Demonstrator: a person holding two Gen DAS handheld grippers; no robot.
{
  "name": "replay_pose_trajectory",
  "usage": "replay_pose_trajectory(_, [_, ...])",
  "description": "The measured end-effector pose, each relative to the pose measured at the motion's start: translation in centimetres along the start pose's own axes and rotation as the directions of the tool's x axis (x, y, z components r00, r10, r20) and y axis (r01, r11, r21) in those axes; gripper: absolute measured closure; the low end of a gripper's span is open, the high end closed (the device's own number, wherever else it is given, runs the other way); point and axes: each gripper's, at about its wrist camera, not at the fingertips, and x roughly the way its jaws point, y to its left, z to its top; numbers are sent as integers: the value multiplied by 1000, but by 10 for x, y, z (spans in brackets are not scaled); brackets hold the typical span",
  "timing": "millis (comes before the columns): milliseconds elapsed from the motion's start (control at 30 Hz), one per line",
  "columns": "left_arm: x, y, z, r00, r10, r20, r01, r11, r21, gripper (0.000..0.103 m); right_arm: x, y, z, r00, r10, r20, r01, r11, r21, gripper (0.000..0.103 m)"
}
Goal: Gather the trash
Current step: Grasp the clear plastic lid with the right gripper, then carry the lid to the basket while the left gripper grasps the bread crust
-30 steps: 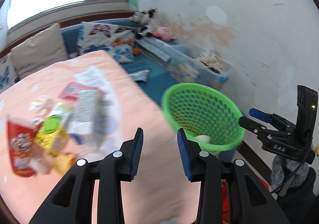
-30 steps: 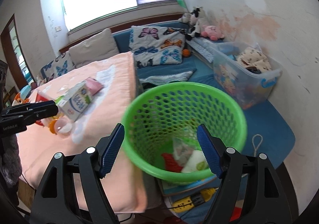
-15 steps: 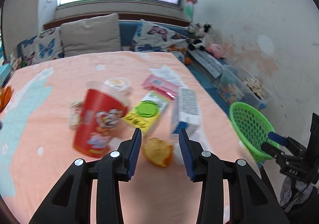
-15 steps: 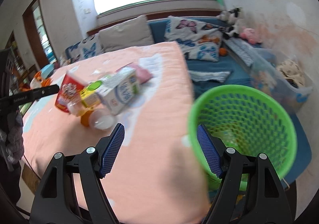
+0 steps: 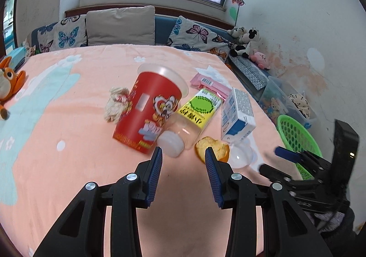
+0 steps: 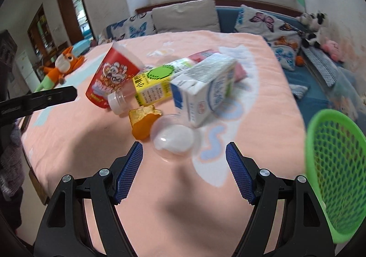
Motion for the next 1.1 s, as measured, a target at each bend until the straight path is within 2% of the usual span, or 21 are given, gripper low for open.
replay_pose_trajectory(367, [9,1,-15,999,-30,-34,30,1000,3,65,46,4,10,998,4,-56,-7,999,-41,34])
replay_pose_trajectory(467, [15,-3,-17,998,-38,-47,38,999,9,65,50,5,7,997,21,-68,-24,999,-46,43])
replay_pose_trajectory(833, [34,-32,-20,994,-70,-85,76,994,72,65,19,-11,-7,999,20,-40,-20,1000,-11,44])
replay_pose_trajectory(1100, [57,-61,-22,993,-43,-114,63,983,171,65,-16,-33,-22,1000,-22,-9,22,999,29,44])
